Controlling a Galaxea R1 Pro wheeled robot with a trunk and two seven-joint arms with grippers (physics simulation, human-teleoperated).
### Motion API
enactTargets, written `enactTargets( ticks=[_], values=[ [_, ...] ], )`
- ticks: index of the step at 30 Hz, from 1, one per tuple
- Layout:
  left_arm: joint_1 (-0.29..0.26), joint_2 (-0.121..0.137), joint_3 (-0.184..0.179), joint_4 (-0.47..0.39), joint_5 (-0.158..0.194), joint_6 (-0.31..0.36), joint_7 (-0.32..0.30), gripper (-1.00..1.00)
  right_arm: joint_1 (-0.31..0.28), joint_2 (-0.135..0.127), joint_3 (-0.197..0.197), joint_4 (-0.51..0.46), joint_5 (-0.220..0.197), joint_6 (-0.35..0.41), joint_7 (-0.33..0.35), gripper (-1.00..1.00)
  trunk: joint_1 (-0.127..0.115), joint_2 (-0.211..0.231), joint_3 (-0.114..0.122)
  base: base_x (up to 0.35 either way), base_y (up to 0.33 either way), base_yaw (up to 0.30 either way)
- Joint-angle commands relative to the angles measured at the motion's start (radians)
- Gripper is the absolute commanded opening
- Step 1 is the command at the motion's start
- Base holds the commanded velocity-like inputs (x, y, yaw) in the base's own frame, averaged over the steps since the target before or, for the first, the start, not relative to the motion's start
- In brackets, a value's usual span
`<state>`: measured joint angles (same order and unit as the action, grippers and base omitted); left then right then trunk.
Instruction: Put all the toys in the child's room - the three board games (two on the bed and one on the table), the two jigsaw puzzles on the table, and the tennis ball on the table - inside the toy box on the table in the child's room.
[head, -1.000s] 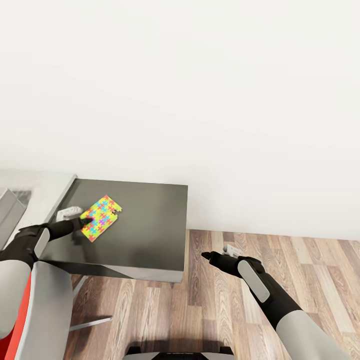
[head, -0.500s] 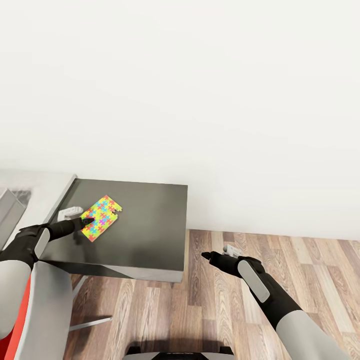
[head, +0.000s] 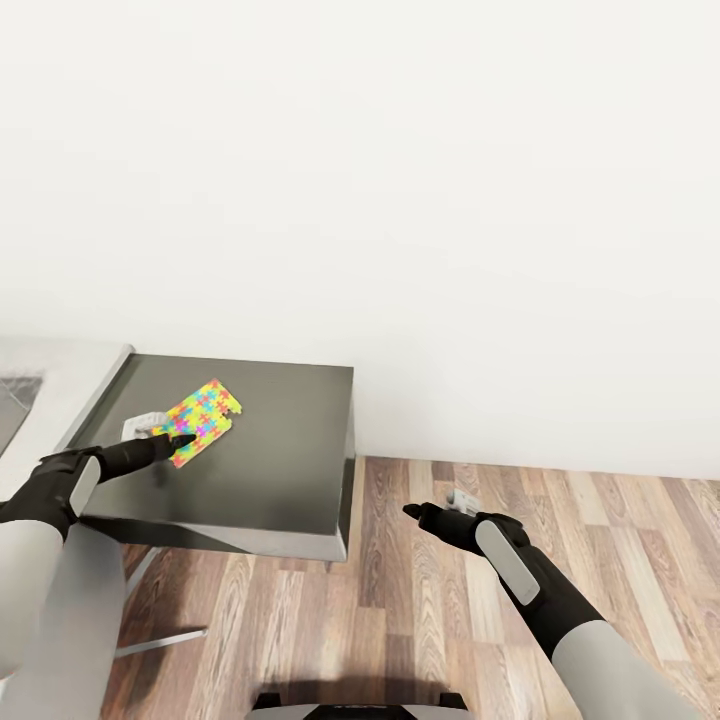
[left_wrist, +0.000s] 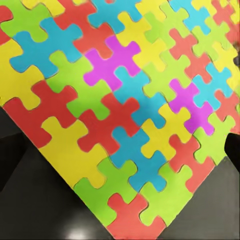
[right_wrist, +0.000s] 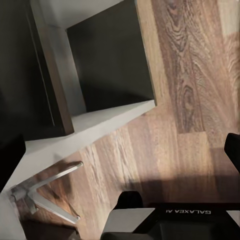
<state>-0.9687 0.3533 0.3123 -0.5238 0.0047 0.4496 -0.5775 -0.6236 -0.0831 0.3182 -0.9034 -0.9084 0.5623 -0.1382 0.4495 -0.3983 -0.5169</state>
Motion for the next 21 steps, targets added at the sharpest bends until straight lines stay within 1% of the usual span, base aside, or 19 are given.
enactTargets(
  ticks=[1,10,16,21],
  values=[
    [-0.001,-0.001,0.005,-0.001,0.001,0.009,-0.005,1.0,-0.001,-0.001,0.004,-0.002,-0.01,0.001,-0.009,1.0,0.001,-0.002,-0.001,-0.001,-0.167,0.0],
    [-0.001,-0.016,0.005,-0.001,0.001,0.01,-0.008,1.0,-0.001,-0.001,0.004,-0.002,-0.01,0.001,-0.009,1.0,0.001,-0.002,-0.001,0.0,-0.176,0.0],
    [-0.001,-0.016,0.007,-0.002,0.0,0.009,-0.008,1.0,-0.001,-0.001,0.004,-0.002,-0.01,0.0,-0.009,1.0,0.001,-0.002,-0.001,0.0,-0.041,0.0],
    [-0.001,-0.016,0.007,-0.027,0.001,0.009,-0.008,1.0,-0.001,-0.001,0.004,-0.002,-0.01,0.0,-0.009,1.0,0.001,-0.002,-0.001,0.0,-0.004,0.0]
  ],
)
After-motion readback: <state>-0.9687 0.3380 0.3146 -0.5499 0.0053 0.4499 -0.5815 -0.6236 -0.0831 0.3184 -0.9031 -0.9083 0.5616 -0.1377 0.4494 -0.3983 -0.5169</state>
